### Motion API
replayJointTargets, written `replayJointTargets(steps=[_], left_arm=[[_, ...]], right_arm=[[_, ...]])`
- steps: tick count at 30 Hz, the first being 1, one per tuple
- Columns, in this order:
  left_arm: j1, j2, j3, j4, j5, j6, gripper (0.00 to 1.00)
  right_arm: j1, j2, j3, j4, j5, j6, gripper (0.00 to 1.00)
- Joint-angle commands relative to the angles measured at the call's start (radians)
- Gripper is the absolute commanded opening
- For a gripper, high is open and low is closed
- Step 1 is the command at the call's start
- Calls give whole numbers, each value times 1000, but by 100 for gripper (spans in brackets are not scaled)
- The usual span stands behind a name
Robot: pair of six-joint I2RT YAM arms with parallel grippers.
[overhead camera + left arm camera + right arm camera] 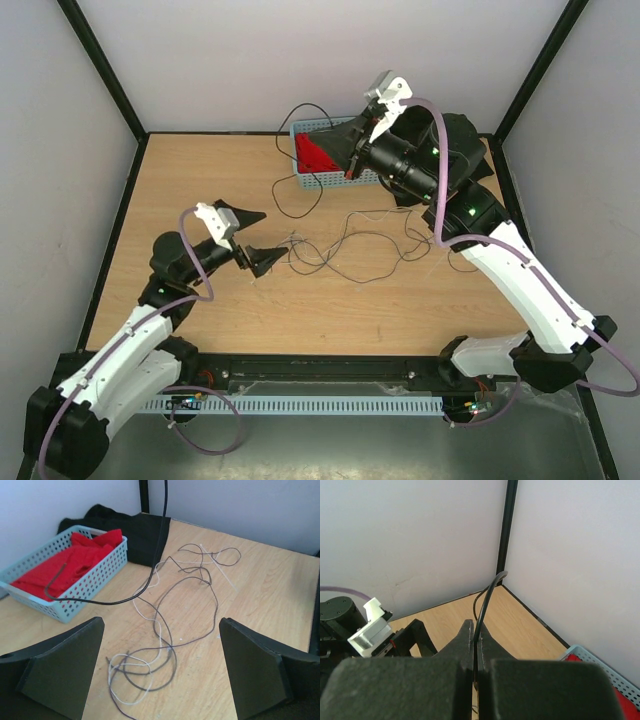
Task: Zip-tie the wires
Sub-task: Straighten the cable at the center of the board.
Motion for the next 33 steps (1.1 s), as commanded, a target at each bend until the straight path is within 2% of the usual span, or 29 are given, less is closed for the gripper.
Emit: replayJointTargets(steps=[1, 7, 12, 18, 21, 27, 33], left_arm=[[-41, -13, -50, 181, -28, 165, 99], [-96, 89, -105, 361, -60, 368, 99], [-146, 211, -88, 436, -60, 475, 99], [-253, 369, -58, 544, -174, 625, 99], [-316, 448, -46, 631, -273, 703, 99], [-392, 585, -21, 791, -405, 779, 99], [-397, 623, -4, 807, -434, 754, 99]], right_arm=[[1, -35, -4, 21, -29, -14, 0], [1, -62, -15, 22, -32, -13, 0], [0, -93, -38, 22, -45, -2, 0], [1, -120, -45, 22, -56, -7, 0], [1, -127, -73, 21, -59, -13, 0], [1, -135, -78, 24, -64, -19, 0], [1, -138, -82, 23, -52, -33, 0]])
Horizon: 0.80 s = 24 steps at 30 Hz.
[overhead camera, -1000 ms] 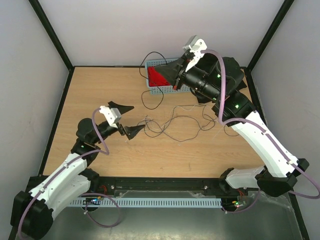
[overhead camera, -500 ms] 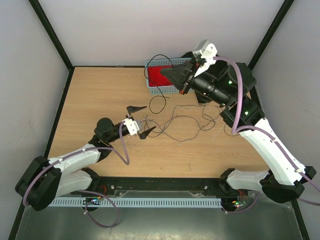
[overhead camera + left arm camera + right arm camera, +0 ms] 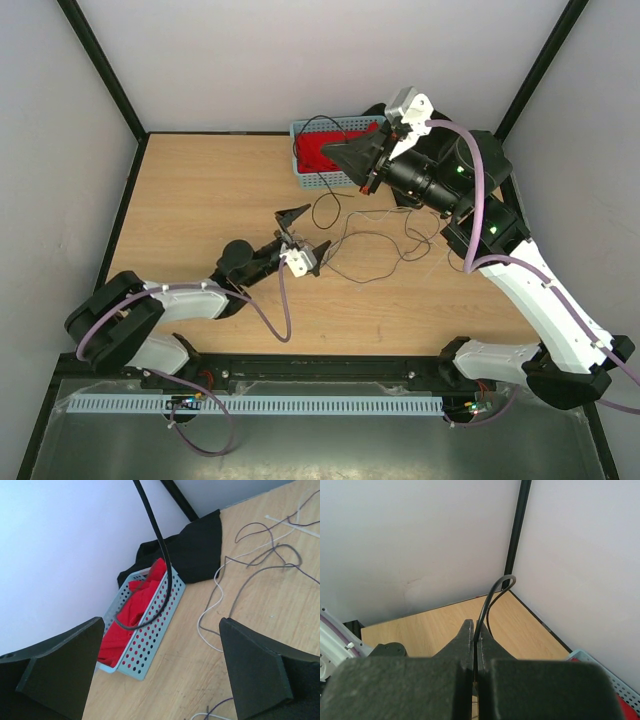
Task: Zip-tie the wires
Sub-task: Straighten the cable at the center of the board.
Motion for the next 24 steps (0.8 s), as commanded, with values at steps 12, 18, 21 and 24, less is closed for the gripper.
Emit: replayJointTargets(steps=[12, 18, 21, 24], left_arm=[[55, 9, 25, 113, -28, -114, 99], [53, 28, 47, 140, 8, -128, 96], [55, 36, 51, 141, 33, -141, 62], [55, 52, 47, 141, 41, -147, 34]], right_arm=[[1, -30, -18, 30, 3, -19, 0], [1, -35, -25, 31, 6, -29, 0], [0, -40, -28, 30, 18, -33, 0], [1, -51, -32, 30, 57, -37, 0]])
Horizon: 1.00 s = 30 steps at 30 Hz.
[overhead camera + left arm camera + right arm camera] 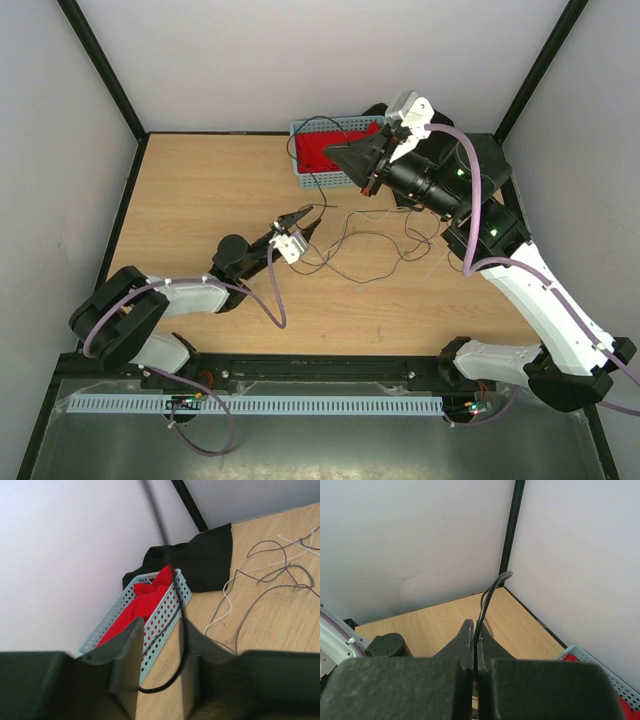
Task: Zip-tie the wires
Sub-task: Straighten the cable at the center of the board.
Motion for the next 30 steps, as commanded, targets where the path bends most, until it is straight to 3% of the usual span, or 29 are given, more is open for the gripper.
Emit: replayJointTargets(steps=[1, 4, 8, 13, 15, 18, 24, 30], left_arm=[[0, 27, 22, 54, 36, -23, 26], [0, 44, 8, 54, 18, -29, 13], [6, 27, -35, 53, -62, -61, 7], [49, -104, -103, 13, -161, -234, 5], [80, -219, -68, -198, -140, -311, 5], [110, -344, 165, -874, -114, -375, 0], [136, -345, 336, -1245, -47, -410, 2], [146, -176, 614, -1728, 8, -428, 1]], right_arm=[[0, -43, -10, 31, 62, -11, 0], [1, -65, -17, 21, 136, -8, 0], [-1, -84, -16, -68, 320, -53, 0], [-22, -94, -89, -134, 630, -128, 0], [-63, -95, -136, -146, 675, -125, 0], [-169, -89, -204, -158, 598, -82, 0], [-269, -46, -327, -166, 528, -65, 0], [-437, 17, -428, -179, 382, -35, 0]])
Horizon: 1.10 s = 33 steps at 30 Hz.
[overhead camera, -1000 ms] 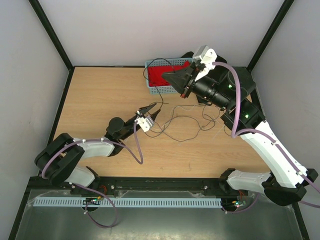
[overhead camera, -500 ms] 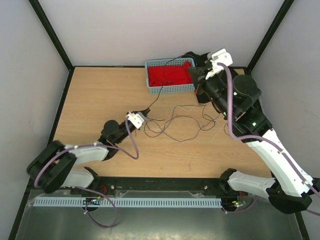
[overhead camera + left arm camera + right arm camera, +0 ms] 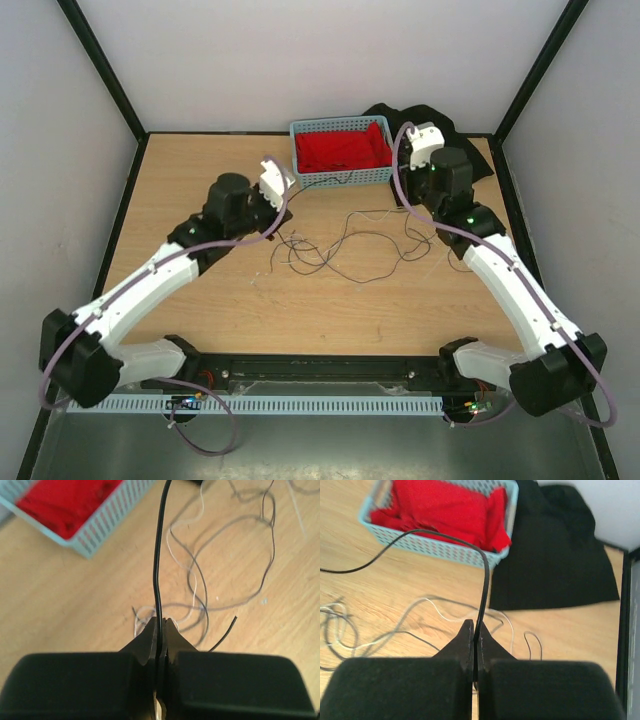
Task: Zip-tie the wires
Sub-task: Straighten the cable at the center of the board.
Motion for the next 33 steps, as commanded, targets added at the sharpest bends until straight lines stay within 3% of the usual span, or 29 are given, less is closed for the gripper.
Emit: replayJointTargets(steps=[1, 5, 11, 18, 33], left_arm=[[13, 126, 175, -449, 61, -53, 1], [32, 212, 279, -550, 133, -64, 0], [53, 385, 440, -744, 145, -50, 0], [63, 557, 506, -780, 140, -26, 0], [50, 775, 589, -807, 131, 6, 0]], right_arm=[[-107, 35, -50, -18, -112, 43, 0], [-118, 83, -83, -20, -110, 30, 0], [-133, 181, -120, -30, 33, 10, 0], [-138, 293, -111, -31, 186, 14, 0], [-156, 510, -90, -17, 286, 32, 0]])
